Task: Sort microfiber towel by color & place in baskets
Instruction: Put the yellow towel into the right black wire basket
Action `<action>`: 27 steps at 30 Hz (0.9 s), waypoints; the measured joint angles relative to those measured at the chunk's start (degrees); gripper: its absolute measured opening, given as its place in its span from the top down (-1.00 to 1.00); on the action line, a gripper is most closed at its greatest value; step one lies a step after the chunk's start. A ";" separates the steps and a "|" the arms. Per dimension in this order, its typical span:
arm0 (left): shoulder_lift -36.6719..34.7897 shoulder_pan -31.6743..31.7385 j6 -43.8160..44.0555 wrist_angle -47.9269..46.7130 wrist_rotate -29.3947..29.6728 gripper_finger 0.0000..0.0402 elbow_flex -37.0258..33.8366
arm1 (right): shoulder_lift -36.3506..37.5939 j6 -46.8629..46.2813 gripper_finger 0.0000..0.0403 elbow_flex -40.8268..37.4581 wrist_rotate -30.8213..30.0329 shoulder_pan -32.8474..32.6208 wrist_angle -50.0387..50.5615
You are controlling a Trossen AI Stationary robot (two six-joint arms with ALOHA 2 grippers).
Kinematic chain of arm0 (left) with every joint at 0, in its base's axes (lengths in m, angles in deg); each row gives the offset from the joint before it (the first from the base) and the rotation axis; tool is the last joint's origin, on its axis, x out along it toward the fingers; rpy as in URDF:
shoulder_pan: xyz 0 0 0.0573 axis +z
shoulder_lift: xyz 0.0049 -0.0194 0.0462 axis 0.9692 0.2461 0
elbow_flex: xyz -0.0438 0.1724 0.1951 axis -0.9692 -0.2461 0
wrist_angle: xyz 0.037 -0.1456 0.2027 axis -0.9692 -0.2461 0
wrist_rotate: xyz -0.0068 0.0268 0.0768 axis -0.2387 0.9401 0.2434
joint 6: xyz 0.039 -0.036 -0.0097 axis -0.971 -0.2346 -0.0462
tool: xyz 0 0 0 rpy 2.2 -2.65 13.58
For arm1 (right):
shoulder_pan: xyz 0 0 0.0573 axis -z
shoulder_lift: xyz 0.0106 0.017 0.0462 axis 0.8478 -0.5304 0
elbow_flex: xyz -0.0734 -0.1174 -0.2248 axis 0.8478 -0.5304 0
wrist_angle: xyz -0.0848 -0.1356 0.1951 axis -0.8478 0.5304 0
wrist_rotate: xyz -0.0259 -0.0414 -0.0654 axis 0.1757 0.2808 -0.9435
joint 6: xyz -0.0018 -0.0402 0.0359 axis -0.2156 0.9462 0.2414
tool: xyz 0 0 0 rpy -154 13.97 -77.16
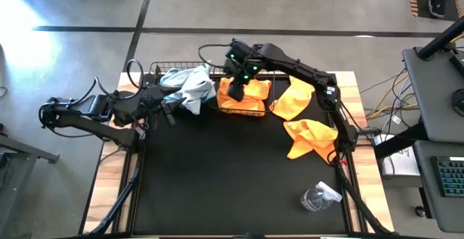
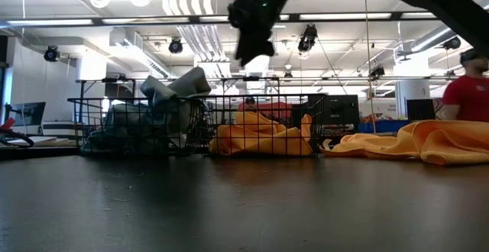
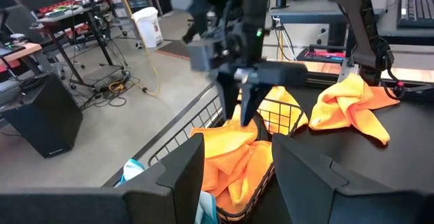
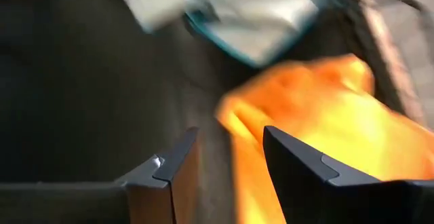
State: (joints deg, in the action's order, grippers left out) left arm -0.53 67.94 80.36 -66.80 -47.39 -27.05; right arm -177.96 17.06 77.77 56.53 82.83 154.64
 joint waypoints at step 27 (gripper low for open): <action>0.07 0.00 0.06 -0.42 -0.44 0.21 0.00 | 15.27 -8.42 0.21 -4.14 -14.81 0.02 19.04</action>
State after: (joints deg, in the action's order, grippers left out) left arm -0.47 67.94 80.42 -67.21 -47.83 -27.05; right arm -162.69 8.64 73.64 41.73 82.85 173.68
